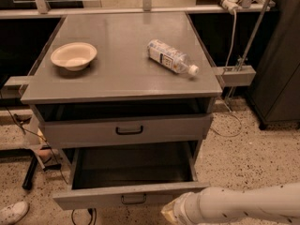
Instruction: Close middle drawer
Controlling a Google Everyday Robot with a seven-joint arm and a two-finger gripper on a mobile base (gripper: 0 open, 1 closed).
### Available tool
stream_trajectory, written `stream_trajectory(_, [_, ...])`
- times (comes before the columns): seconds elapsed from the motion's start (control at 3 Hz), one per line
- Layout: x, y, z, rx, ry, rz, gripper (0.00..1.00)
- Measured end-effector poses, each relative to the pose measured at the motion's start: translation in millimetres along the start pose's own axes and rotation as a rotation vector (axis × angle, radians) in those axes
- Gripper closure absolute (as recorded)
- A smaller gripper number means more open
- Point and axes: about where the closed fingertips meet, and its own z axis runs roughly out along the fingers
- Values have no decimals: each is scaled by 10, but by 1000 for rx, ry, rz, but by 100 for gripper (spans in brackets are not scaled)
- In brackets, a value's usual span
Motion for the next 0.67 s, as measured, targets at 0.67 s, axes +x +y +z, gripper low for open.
stream_trajectory(0.67, [-377, -199, 199, 26, -44, -63, 100])
